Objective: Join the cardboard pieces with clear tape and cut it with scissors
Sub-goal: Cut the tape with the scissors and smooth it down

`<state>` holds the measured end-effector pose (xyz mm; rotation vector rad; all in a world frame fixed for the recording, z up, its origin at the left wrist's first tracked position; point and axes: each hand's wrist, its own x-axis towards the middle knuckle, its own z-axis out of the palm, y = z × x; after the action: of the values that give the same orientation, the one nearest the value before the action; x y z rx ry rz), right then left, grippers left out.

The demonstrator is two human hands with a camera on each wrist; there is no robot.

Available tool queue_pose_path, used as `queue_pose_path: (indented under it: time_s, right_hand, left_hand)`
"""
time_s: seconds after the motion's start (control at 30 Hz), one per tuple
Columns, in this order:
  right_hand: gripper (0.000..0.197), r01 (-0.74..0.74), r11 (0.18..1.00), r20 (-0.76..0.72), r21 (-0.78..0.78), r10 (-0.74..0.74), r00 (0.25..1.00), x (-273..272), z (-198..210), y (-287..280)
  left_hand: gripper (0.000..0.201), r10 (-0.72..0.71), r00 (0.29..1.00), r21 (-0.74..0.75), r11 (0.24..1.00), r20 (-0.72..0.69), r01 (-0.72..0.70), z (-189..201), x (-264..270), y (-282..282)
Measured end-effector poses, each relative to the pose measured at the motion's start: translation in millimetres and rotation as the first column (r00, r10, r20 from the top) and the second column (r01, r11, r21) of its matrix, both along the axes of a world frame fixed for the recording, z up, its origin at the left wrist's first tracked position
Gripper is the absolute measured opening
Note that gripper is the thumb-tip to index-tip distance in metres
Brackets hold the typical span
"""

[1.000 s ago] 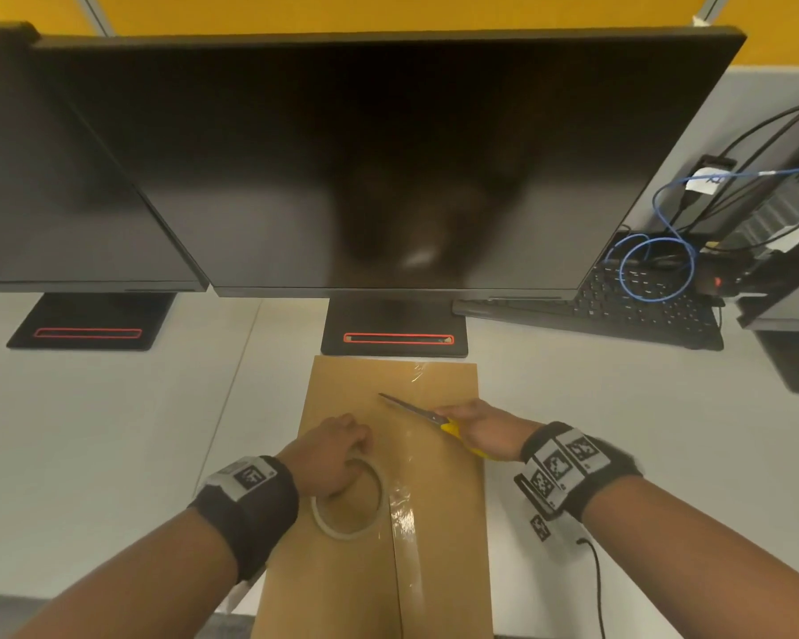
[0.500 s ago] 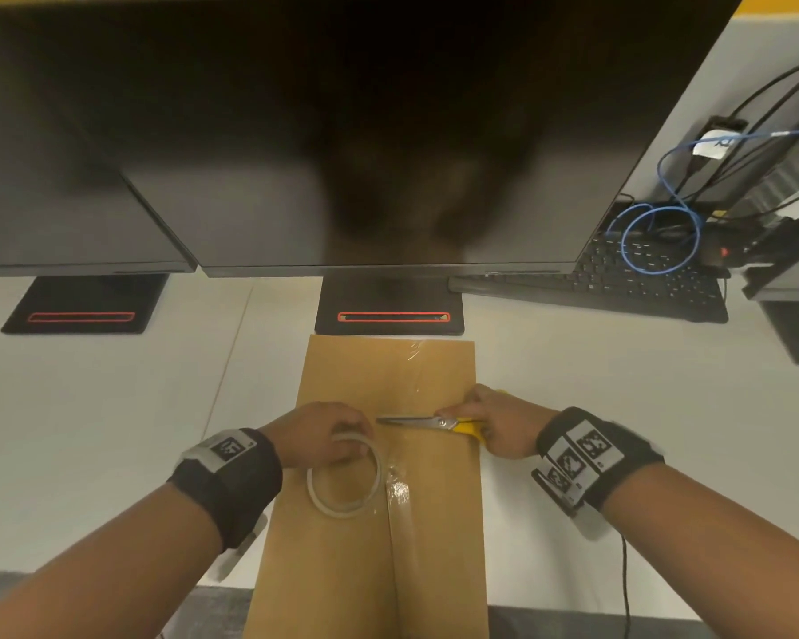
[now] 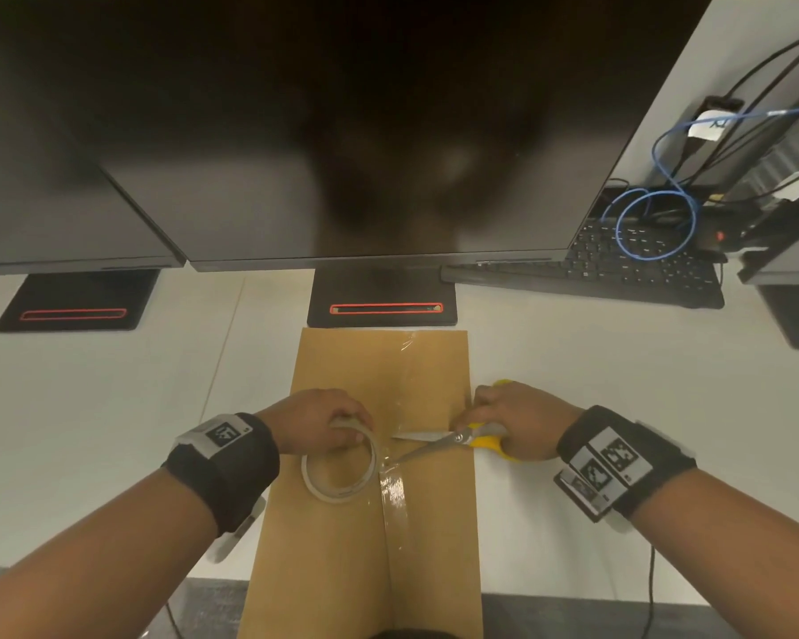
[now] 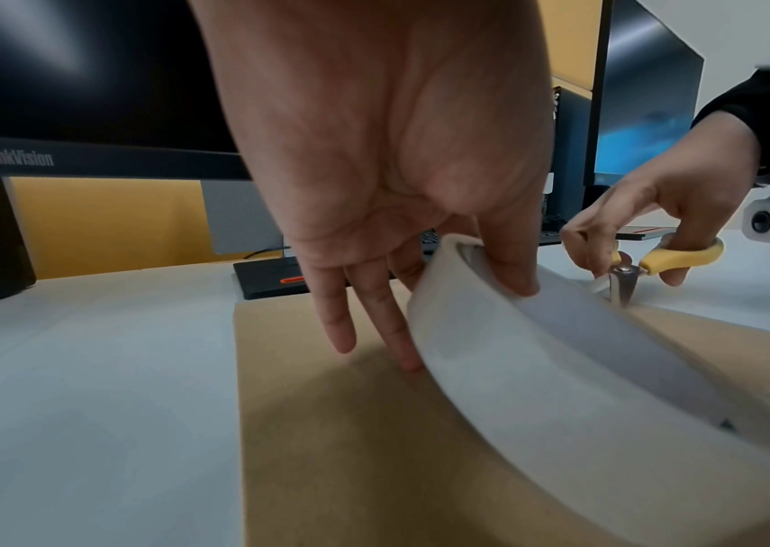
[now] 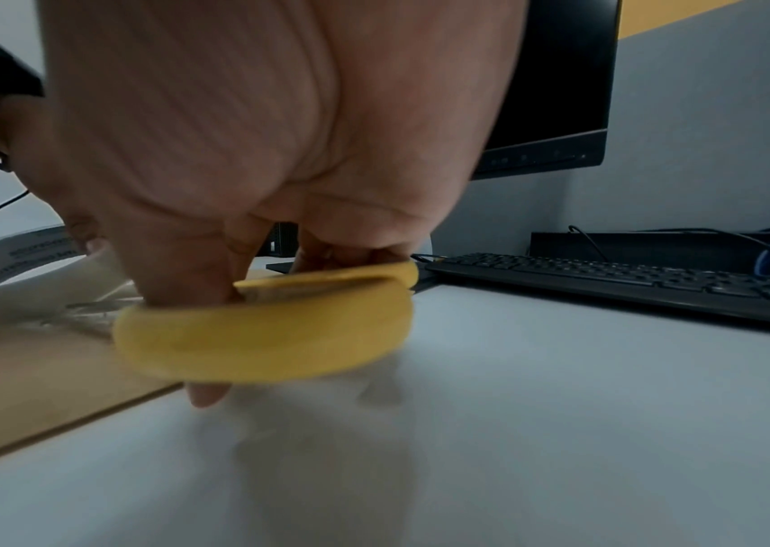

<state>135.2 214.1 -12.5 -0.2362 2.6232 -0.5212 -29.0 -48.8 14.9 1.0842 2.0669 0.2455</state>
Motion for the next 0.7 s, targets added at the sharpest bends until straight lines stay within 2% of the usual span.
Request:
queue_pose_path:
  time_s: [0.23,0.43,0.7]
  right_hand:
    - [0.055,-0.030,0.999,0.034,0.024,0.029,0.999,-3,9,-16]
    - [0.053,-0.064,0.998,0.037,0.012,0.064,0.997,-14,5,-26]
    - [0.061,-0.115,0.992,0.035,0.061,0.113,0.993,-22,3,-31]
  left_hand:
    - [0.026,0.007,1.000,-0.016,1.000,0.006,-0.007,4,3,4]
    - [0.026,0.016,1.000,-0.020,1.000,-0.011,-0.016,6,4,7]
    - [0.027,0.000,1.000,-0.026,1.000,-0.031,-0.001,7,4,12]
